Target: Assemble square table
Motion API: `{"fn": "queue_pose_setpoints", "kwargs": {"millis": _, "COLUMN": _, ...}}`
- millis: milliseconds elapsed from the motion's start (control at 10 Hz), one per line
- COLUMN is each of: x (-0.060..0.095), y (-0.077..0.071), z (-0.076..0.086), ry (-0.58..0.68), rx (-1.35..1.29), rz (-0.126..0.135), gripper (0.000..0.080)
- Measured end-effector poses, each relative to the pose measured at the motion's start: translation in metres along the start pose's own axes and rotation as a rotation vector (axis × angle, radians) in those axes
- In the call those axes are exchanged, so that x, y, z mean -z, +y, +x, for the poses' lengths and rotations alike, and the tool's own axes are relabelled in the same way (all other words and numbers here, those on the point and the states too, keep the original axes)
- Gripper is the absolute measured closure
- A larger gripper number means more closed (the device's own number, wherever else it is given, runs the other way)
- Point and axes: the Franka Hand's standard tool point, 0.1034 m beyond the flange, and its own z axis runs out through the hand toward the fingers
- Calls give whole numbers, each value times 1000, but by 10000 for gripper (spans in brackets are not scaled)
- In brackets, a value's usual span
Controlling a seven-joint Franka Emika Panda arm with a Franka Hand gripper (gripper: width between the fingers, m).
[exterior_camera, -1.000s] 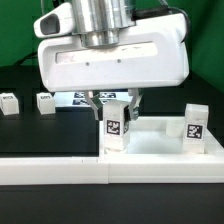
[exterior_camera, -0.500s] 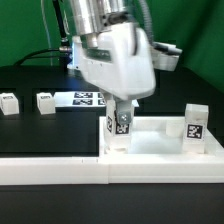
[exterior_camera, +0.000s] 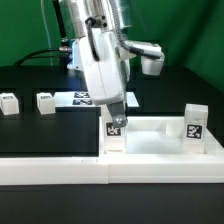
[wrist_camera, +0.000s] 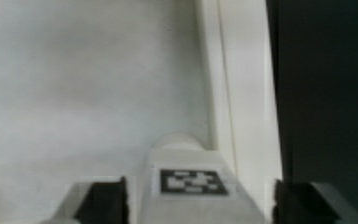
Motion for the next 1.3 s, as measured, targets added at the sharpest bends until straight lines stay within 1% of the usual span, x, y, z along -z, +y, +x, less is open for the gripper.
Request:
{"fn": "queue_pose_setpoints", "kwargs": {"millis": 100, "x": -1, "y": 1, "z": -1, "ry": 17, "rx": 144, "rz": -8, "gripper": 266}}
{"fn": "queue_pose_setpoints", "kwargs": {"millis": 200, "x": 0, "y": 0, "z": 0, "ry": 35, "rx": 300, "rz": -17, "gripper": 186}}
{"fn": "queue_pose_setpoints", "kwargs": {"millis": 300, "x": 1, "y": 0, "z": -4, "ry": 51, "rx": 499, "rz": -32, "gripper": 186}}
{"fn": "queue_pose_setpoints", "kwargs": {"millis": 400, "x": 2, "y": 0, "z": -11, "ry": 52, "rx": 577, "rz": -34, "gripper": 157}}
{"fn": "queue_pose_setpoints", "kwargs": {"millis": 500, "x": 1, "y": 0, "z": -8, "ry": 52, "rx": 610, "rz": -36, "gripper": 152}}
{"fn": "queue_pose_setpoints", "kwargs": {"millis": 600, "x": 1, "y": 1, "z": -7, "ry": 52, "rx": 698, "rz": -39, "gripper": 152}}
{"fn": "queue_pose_setpoints", "kwargs": {"millis": 800, "x": 1, "y": 1, "z": -7, "ry": 50, "rx": 808, "rz": -43, "gripper": 151}}
{"fn": "queue_pose_setpoints", "kwargs": {"millis": 900, "x": 3, "y": -3, "z": -2, "ry": 76, "rx": 1020, "rz": -48, "gripper": 151}}
{"fn": "queue_pose_setpoints", "kwargs": {"millis": 1000, "x": 3, "y": -7, "z": -1, "ry": 107, "rx": 1145, "rz": -38, "gripper": 151}}
{"fn": "queue_pose_setpoints", "kwargs": {"millis": 1100, "x": 3, "y": -6, "z": -1, "ry": 105, "rx": 1133, "rz": -39, "gripper": 151}}
{"fn": "queue_pose_setpoints", "kwargs": {"millis": 1200, "x": 3, "y": -6, "z": -1, "ry": 106, "rx": 1118, "rz": -38, "gripper": 179}}
{"fn": "queue_pose_setpoints", "kwargs": {"millis": 1300, "x": 3, "y": -6, "z": -1, "ry": 105, "rx": 1110, "rz": -37, "gripper": 179}}
